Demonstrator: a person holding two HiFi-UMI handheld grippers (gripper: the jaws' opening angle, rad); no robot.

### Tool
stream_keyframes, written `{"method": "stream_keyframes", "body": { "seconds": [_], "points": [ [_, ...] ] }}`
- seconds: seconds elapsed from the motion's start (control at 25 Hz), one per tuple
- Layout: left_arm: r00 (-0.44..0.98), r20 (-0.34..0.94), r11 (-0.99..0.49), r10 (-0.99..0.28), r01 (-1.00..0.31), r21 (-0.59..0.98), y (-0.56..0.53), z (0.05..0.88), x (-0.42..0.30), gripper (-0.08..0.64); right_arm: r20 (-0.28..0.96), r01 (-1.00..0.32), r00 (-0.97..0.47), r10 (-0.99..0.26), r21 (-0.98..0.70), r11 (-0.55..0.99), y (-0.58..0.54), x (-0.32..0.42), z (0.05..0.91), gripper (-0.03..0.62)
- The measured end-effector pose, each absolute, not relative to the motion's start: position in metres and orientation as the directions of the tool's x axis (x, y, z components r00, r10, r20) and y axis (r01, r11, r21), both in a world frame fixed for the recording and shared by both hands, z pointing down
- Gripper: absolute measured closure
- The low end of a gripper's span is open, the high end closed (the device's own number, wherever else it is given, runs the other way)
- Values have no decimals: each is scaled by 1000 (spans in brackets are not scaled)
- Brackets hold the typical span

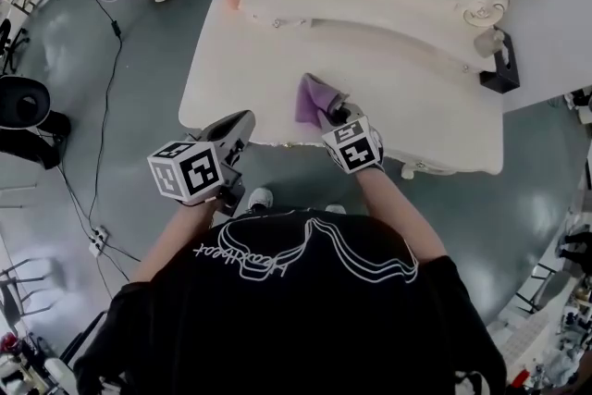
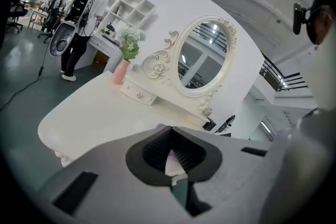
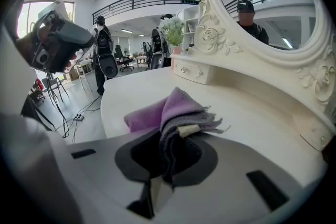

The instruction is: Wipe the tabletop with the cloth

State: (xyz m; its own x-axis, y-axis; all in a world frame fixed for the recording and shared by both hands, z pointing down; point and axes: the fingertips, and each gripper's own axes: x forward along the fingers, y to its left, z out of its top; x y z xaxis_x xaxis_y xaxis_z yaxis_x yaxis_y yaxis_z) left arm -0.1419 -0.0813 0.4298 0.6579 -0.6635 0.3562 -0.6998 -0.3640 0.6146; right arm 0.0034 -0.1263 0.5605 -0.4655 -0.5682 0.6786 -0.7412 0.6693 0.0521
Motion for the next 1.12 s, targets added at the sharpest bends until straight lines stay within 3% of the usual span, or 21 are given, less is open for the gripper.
{"method": "stream_keyframes", "body": {
  "seconds": [1.12],
  "points": [
    [619, 380, -323, -687, -729, 604, -45, 427, -54, 555, 672, -752, -455, -584, 61, 656, -108, 114, 559, 548]
  ]
}}
